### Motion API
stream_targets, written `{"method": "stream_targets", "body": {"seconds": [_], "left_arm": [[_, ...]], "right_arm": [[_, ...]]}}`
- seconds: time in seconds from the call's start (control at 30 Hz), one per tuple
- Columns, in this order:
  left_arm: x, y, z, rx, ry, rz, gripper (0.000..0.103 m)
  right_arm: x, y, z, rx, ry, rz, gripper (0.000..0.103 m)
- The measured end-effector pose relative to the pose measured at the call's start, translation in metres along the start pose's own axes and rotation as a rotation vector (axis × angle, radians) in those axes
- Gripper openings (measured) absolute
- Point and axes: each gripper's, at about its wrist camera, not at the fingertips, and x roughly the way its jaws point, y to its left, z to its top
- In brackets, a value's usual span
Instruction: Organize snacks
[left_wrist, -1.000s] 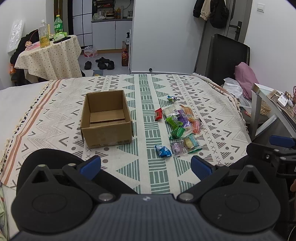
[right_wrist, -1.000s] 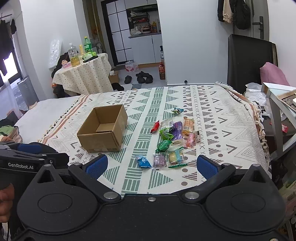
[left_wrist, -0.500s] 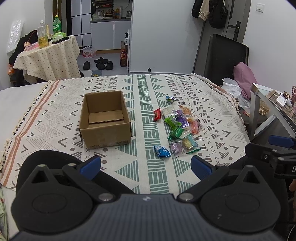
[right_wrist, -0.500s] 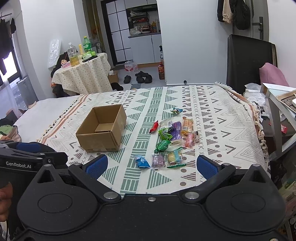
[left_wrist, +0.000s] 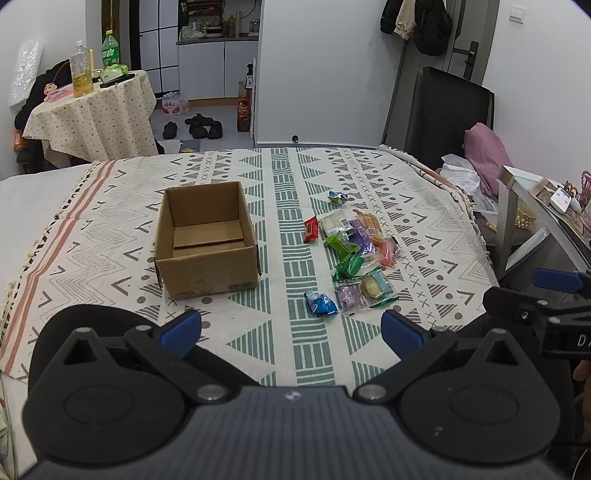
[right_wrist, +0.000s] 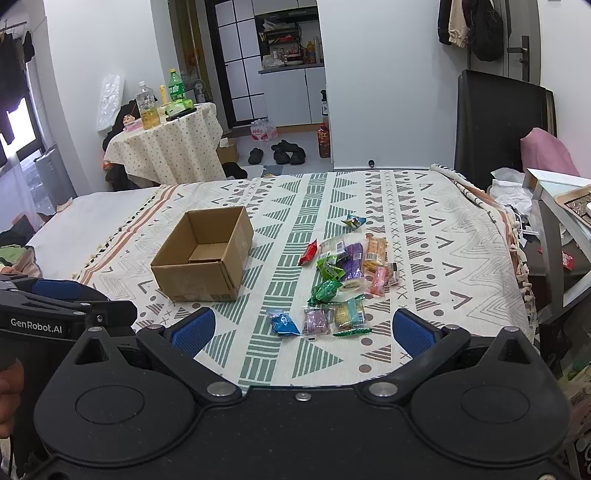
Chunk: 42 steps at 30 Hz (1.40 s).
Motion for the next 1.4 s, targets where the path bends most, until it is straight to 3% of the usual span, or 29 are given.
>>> {"method": "stream_targets", "body": {"seconds": [0.8,1.27,1.4], "left_arm": [[0.046,-0.001,0.017,-0.012,0.042,-0.021,0.103],[0.097,0.000,0.027,-0.081,0.113,-0.051,0.100],[0.116,-0.003,0.026,-0.092,0.142,-0.058,0.098]], "right_arm": [[0.036,-0.026,0.004,0.055,0.052,-0.015,0.103],[0.076,-0.057,-0.002,0.154,0.080,-0.018,0.103],[0.095,-0.068,-0.006,0.206,0.113,-0.012,0.097]]}}
